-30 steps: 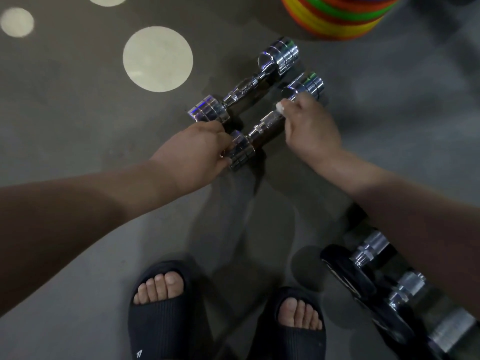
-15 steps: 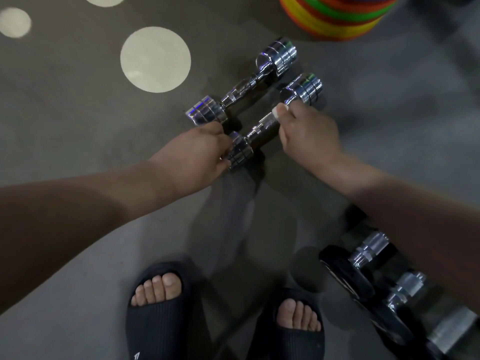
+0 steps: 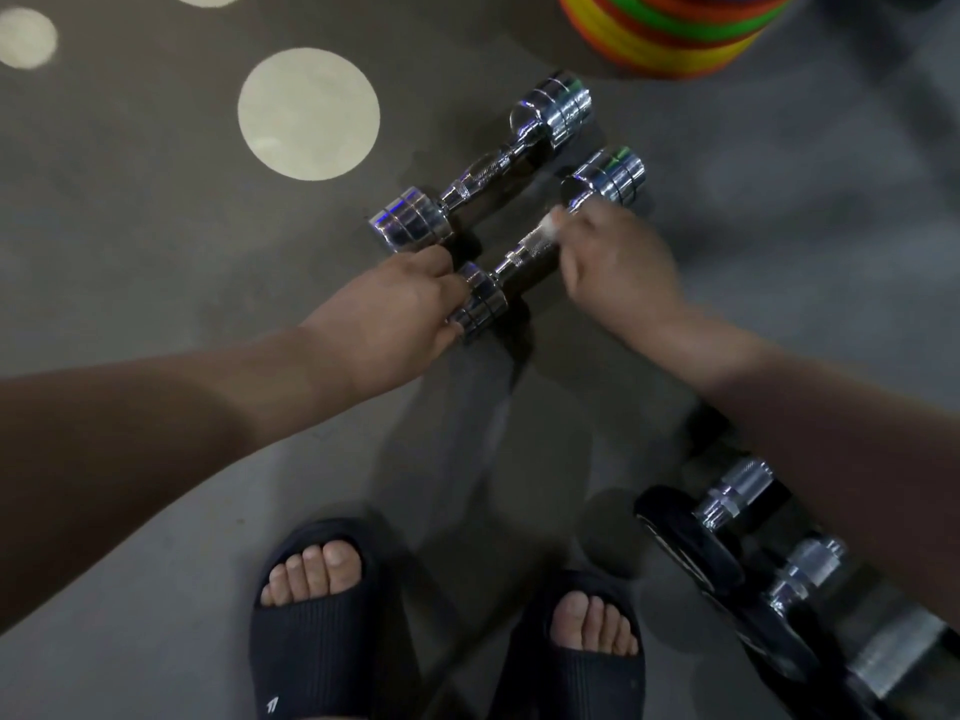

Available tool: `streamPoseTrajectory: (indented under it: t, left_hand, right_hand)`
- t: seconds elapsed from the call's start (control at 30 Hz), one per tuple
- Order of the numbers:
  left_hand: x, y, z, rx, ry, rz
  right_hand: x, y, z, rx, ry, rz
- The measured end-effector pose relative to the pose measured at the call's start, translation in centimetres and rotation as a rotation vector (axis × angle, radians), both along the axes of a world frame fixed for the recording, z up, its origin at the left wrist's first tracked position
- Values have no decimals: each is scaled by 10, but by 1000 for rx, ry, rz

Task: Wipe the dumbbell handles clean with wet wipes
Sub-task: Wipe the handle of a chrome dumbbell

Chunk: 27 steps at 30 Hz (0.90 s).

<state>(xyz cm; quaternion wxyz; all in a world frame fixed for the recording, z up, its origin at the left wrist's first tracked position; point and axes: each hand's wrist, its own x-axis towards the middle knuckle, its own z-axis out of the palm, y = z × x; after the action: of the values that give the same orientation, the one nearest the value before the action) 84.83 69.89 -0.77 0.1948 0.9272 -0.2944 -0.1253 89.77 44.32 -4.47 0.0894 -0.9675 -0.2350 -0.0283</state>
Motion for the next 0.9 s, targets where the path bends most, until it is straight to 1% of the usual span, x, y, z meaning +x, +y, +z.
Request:
streamPoseTrajectory:
  t: [0.03, 0.07, 0.1, 0.13, 0.23, 0.27, 0.3, 0.33, 0.4, 0.43, 0.57, 0.6, 0.7, 0.77, 0.8, 0.9]
  left_hand:
    - [0, 0, 0, 5, -4, -2]
    - [-1, 1, -1, 11, -3, -9]
    - [-1, 1, -1, 13, -4, -19]
    - [-1, 2, -1, 17, -7, -31]
    - [-1, 2, -1, 26, -14, -55]
    - [-1, 2, -1, 31, -18, -60]
    - [-1, 1, -1, 33, -21, -65]
    - [-2, 1, -1, 34, -19, -68]
    - [-3, 3, -2, 26, -15, -72]
    - [-4, 4, -2, 22, -12, -74]
    - [-6, 4, -2, 20, 9, -55]
    - [-6, 2, -2, 25, 13, -49]
    - [-6, 0, -1, 27, 11, -47]
    - [-7, 0, 1, 28, 8, -47]
    - [-8, 1, 2, 30, 9, -46]
    - [-7, 2, 1, 30, 17, -38]
  right_hand:
    - [5, -2, 2, -45, -23, -94]
    - [5, 0, 2, -92, -34, -134]
    - [0, 6, 2, -114, -40, -117]
    - [-7, 13, -1, -104, -27, -59]
    - [-23, 19, -6, -49, 90, 235]
    - [-20, 14, -4, -39, 83, 251]
    - [-13, 9, 0, -34, 58, 189]
    - [-5, 3, 3, -39, 22, 70]
    - [2, -1, 6, -129, -13, -139]
    - [-1, 3, 7, -167, -10, -155]
    - [-19, 10, 5, -159, 44, 81]
    - [-15, 5, 7, -163, 31, 82]
    - [1, -6, 12, -208, -40, -97]
    - [2, -4, 10, -213, -22, -127]
    - [0, 0, 8, -179, -6, -133]
    - [-6, 9, 3, 6, 22, -162]
